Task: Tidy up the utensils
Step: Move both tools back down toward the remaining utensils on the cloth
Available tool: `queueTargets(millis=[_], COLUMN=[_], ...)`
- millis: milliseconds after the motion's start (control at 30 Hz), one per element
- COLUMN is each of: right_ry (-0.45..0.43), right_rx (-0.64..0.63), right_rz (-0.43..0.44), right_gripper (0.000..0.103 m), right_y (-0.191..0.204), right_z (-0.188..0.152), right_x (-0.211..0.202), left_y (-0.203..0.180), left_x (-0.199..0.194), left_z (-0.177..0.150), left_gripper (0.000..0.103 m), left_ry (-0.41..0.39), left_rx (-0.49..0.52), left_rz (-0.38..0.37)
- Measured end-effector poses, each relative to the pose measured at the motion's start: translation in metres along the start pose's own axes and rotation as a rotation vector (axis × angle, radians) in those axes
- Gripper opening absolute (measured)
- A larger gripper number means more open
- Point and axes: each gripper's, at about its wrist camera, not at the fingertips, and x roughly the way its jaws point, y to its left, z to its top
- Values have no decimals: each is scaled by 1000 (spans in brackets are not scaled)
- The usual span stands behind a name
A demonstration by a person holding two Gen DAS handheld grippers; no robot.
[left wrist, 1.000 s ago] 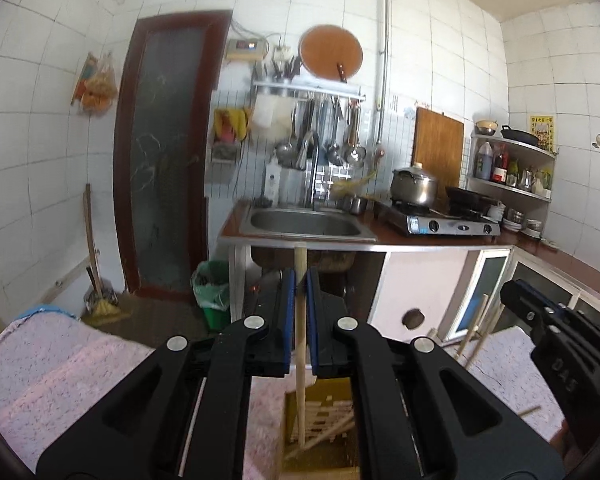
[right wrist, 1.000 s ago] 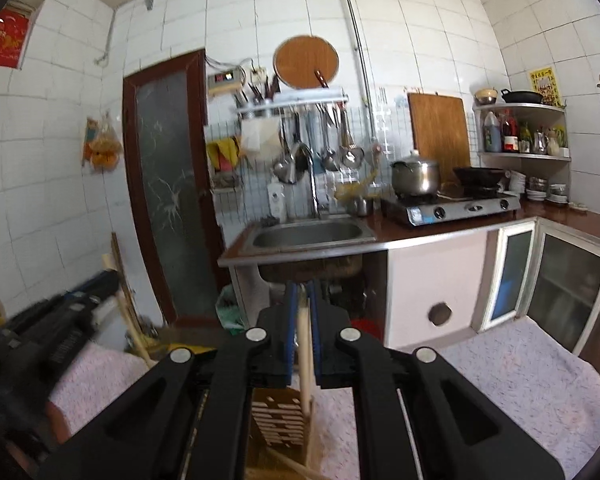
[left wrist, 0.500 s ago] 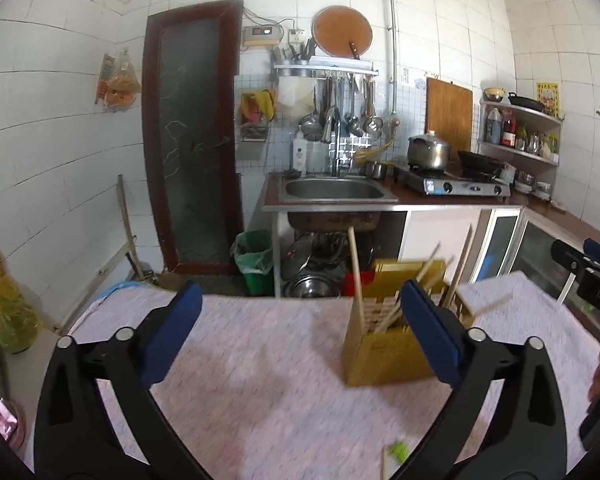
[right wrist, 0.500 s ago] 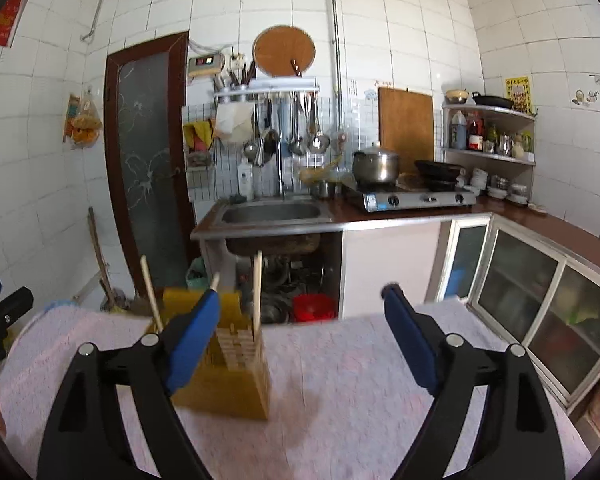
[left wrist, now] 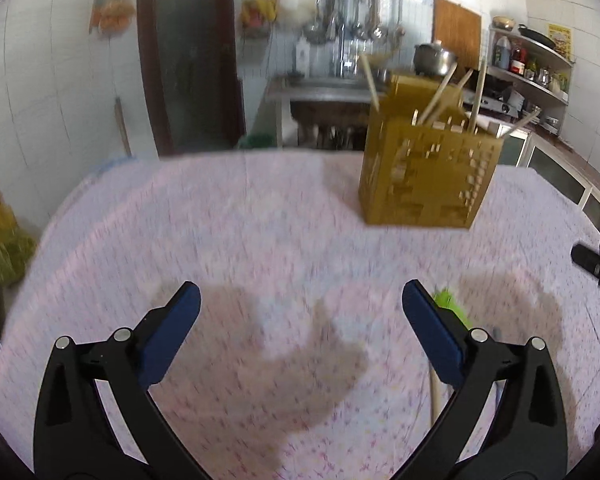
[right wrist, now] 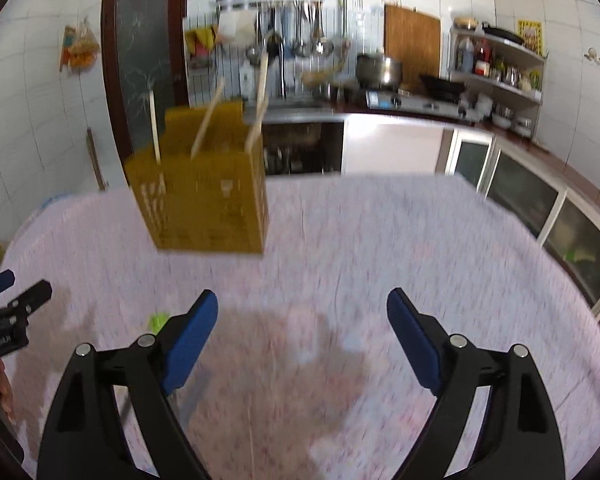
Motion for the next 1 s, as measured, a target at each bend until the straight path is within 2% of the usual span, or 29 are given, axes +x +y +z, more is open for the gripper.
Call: queueTargets(millis=[133,300,467,700,833,900,967,1000], right_ry=[53,83,82,137,189,218,229,233], right_rx=[-13,-25,-75,-134,-178,-172,-155,-149], right_rz=[1,22,58,111,130,155,168,173], right_gripper=[85,85,85,83,54,51,36,33], right_y=[9,27,55,89,103,104,102,101], right_z=[-24,-36,-35,-26,-30,-33,-33,-32], right_x=[10,17,24,50,64,71,75,76], left_y=[1,-1,3,22,32,34,34,33], left_x=[14,26,31,29,29,29,30,30], left_z=[-15,-30,-34,-28,-28,-28,-27,-27], left_gripper=[98,98,98,98,98,98,98,98], left_ry=[40,80,106,134,140,146,152,156], left_rx=[-11,24,32,9,-3,-12,-18,-20], left_rz=[-3,20,48,71,78,74,67,62])
